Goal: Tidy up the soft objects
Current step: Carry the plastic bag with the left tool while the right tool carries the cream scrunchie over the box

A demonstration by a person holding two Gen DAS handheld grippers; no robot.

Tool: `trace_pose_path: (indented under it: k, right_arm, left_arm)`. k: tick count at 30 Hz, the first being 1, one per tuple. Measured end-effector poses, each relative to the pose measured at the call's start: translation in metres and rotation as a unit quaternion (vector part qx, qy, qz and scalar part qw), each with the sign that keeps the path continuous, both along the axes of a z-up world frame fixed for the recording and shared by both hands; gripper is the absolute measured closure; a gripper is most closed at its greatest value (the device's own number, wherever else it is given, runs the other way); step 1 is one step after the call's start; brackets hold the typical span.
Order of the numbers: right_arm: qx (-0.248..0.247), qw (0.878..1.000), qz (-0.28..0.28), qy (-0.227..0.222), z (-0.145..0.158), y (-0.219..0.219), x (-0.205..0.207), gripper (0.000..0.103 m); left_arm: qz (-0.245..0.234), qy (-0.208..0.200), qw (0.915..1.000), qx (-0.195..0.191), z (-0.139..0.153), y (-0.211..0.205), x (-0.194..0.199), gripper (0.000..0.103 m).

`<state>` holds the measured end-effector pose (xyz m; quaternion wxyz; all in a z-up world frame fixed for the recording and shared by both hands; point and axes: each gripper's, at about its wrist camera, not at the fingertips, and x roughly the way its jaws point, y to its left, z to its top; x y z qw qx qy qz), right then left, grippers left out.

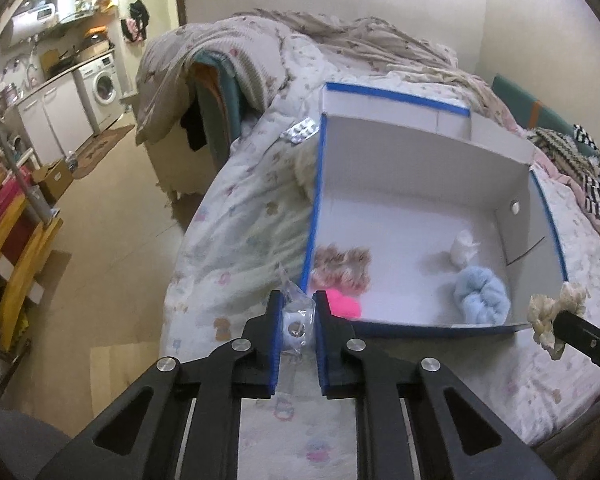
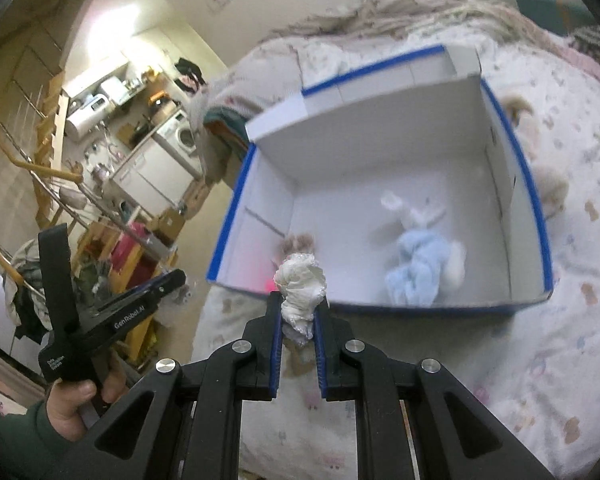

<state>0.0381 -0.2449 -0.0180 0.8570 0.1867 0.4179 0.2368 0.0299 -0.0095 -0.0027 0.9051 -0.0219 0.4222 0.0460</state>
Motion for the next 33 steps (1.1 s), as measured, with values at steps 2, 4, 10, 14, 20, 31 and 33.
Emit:
trace_pose_path:
  k: [2,4,10,14,20,31,33]
  right_arm:
    - [0.002,1.000,-0.004,-0.008,0.005,-0.004,0.002,0.087]
    - [0.010,1.000,-0.010,-0.009,0.006,-0.009,0.005,0.087]
    - [0.019,0.999,-0.038,0.001,0.004,-0.029,0.013,0.087]
    - [0.033,0.997,-0.063,0.007,0.003,-0.041,0.025,0.087]
    - [0.021,0.997,-0.072,0.012,0.000,-0.045,0.047,0.087]
    - [-0.026,0.994,-0.101,0.041,-0.022,-0.047,0.068,0.087]
    - [-0.047,0.991,-0.108,0.059,-0.030,-0.047,0.070,0.087]
  left_arm:
    - [-0.012,-0.001,0.9999,-0.004,0.003,-0.005,0.004,0.090]
    - [-0.024,0.001,0.9996,-0.016,0.005,-0.009,0.007,0.090]
    - [-0.048,0.003,0.9976,-0.050,0.012,-0.016,0.018,0.090]
    - [-0.068,-0.012,0.9958,-0.059,0.025,-0.019,0.027,0.090]
    - [-0.077,-0.010,0.9955,-0.054,0.030,-0.025,0.047,0.090]
    - [-0.101,0.018,0.9944,-0.021,-0.009,-0.049,0.079,0.090]
    - [-0.101,0.034,0.9942,-0.016,-0.024,-0.051,0.083,0.090]
